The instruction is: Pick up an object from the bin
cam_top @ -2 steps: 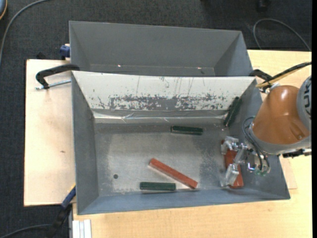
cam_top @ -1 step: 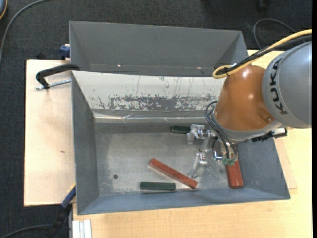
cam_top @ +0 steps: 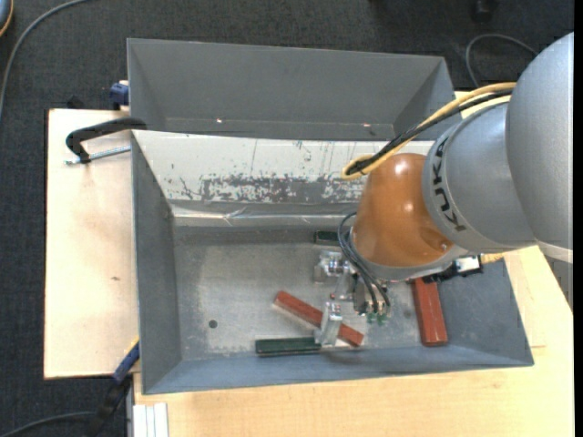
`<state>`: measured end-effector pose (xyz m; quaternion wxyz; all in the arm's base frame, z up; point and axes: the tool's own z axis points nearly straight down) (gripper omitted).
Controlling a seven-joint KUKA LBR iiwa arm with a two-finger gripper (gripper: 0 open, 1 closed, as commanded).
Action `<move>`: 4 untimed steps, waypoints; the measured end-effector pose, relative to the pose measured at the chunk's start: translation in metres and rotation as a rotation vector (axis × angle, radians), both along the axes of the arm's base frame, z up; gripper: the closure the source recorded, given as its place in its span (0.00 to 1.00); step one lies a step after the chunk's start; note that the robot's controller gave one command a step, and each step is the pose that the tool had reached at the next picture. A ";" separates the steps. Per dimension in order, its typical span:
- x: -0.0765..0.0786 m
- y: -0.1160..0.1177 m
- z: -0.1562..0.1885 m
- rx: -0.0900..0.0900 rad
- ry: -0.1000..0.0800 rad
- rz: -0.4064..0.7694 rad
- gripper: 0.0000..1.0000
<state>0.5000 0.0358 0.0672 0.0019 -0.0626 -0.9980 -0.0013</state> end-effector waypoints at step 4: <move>0.036 -0.009 0.165 -0.001 -0.016 0.025 1.00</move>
Offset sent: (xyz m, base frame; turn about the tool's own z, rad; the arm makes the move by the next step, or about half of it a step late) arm 0.0202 0.0083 0.0028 -0.0899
